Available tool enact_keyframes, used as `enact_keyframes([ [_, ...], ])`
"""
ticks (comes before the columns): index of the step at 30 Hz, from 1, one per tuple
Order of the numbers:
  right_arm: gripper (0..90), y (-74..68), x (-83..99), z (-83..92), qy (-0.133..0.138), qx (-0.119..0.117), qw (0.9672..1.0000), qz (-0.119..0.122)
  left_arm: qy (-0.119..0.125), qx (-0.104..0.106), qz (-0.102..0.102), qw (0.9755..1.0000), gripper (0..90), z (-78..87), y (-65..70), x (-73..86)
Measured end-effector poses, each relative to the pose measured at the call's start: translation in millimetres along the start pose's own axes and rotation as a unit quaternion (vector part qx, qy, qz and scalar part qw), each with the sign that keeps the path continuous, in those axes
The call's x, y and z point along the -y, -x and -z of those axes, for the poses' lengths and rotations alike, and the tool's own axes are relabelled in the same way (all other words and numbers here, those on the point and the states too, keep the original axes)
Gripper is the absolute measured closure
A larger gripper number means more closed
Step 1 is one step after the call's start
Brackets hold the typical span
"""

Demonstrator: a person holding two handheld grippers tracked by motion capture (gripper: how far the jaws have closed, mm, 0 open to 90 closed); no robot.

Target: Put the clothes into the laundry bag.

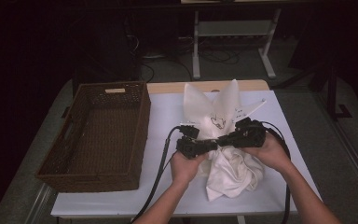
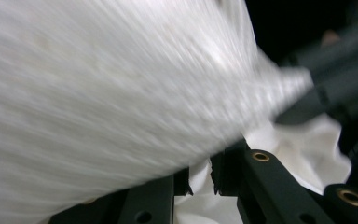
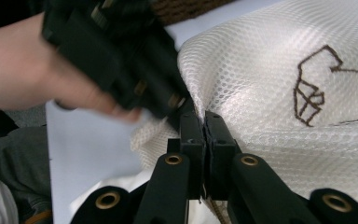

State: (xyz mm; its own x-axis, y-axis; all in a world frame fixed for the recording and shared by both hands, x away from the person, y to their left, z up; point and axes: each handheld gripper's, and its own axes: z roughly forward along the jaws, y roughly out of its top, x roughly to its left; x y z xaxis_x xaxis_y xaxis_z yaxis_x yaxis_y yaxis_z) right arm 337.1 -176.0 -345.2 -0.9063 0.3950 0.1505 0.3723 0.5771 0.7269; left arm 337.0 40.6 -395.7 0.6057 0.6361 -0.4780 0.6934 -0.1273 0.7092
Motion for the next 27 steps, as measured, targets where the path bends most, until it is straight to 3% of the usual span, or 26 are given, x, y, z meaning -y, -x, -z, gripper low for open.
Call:
enact_keyframes([
  [2, 87.6, 0.0, -1.8, 2.6, 0.003, 0.005, 1.0, 0.0, -0.007, 0.003, 0.009, 0.9999, 79.6, -2.5, -4.7, -2.4],
  [5, 87.7, 6.1, 0.3, -3.7, -0.017, 0.011, 0.9997, -0.009, -0.028, 0.004, -0.003, 0.9996, 75.0, -6.2, -5.7, 2.2],
  [8, 87.6, 10.5, 5.0, -9.8, -0.026, 0.009, 0.9994, -0.019, -0.055, 0.009, -0.01, 0.9984, 58.9, -0.9, -5.3, 8.9],
  [11, 87.6, 11.3, 7.1, -11.3, -0.026, 0.008, 0.9994, -0.02, -0.076, 0.022, -0.002, 0.9968, 44.2, 11.4, -4.6, 17.0],
  [12, 87.6, 11.1, 7.0, -10.7, -0.024, 0.01, 0.9995, -0.02, -0.081, 0.019, -0.007, 0.9965, 44.1, 15.9, -3.3, 19.8],
  [15, 87.5, 11.5, 6.5, -9.3, -0.018, 0.011, 0.9996, -0.02, -0.101, 0.039, -0.006, 0.9941, 44.3, 20.9, -0.7, 28.6],
  [18, 87.4, 10.7, 5.5, -11.7, -0.021, 0.011, 0.9995, -0.018, -0.121, 0.053, 0.002, 0.9913, 41.9, 8.2, 2.0, 34.1],
  [21, 87.3, 8.5, 4.3, -13.3, -0.025, 0.013, 0.9995, -0.014, -0.128, 0.052, 0.014, 0.9903, 41.1, -13.0, 0.8, 36.8],
  [23, 87.3, 7.5, 4.6, -13.4, -0.028, 0.013, 0.9994, -0.012, -0.118, 0.048, 0.029, 0.9914, 50.1, -23.4, -0.6, 37.1],
  [26, 87.2, 6.7, 5.3, -12.4, -0.031, 0.012, 0.9994, -0.009, -0.097, 0.032, 0.004, 0.9947, 73.9, -29.7, 0.9, 31.7],
  [27, 87.3, 7.0, 5.5, -11.6, -0.031, 0.012, 0.9994, -0.008, -0.082, 0.033, 0.006, 0.9961, 77.9, -29.0, 0.7, 28.4],
])
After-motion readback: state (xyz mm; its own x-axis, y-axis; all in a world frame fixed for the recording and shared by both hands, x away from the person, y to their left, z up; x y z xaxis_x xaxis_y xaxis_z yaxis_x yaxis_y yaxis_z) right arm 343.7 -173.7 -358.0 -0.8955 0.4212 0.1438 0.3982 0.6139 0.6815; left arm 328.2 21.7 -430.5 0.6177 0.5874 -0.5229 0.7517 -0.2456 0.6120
